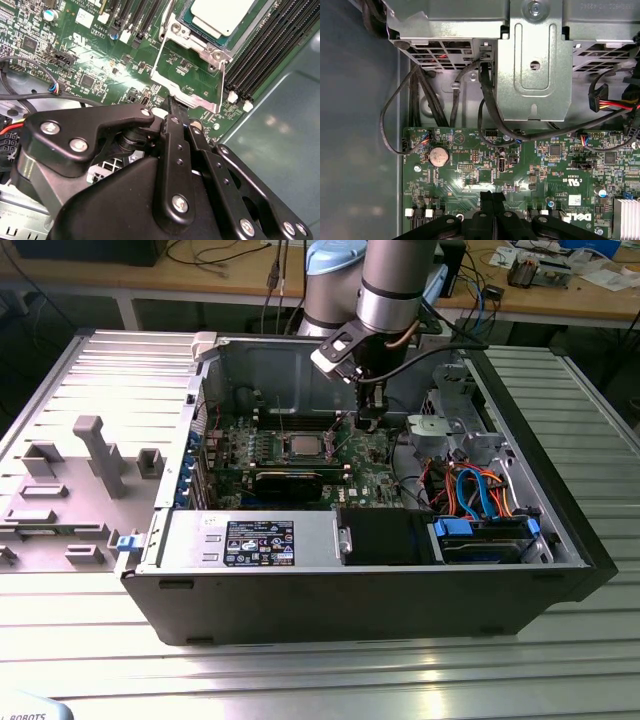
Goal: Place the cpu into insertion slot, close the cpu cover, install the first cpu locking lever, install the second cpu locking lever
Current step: 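Close the cpu cover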
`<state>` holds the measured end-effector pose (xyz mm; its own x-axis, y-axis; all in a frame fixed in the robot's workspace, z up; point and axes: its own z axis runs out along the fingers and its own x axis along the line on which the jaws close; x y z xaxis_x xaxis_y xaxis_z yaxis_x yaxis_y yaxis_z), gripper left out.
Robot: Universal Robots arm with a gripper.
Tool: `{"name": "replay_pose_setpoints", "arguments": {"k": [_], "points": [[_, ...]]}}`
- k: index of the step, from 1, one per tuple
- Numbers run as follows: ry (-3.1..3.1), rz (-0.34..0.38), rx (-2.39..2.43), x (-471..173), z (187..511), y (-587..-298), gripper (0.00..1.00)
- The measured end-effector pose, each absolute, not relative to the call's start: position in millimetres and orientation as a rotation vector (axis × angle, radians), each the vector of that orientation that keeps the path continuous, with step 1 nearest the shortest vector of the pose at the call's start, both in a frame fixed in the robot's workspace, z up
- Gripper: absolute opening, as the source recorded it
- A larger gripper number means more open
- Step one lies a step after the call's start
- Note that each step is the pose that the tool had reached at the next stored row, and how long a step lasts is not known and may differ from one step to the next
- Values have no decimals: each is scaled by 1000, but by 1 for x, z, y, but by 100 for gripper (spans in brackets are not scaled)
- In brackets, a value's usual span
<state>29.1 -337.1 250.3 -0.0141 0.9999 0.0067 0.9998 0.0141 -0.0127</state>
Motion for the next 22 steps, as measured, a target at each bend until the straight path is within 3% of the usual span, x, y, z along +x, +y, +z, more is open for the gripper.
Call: {"name": "replay_pose_setpoints", "arguments": {"k": [22], "points": [[-2227, 7, -2196, 20, 250, -337, 11]]}}
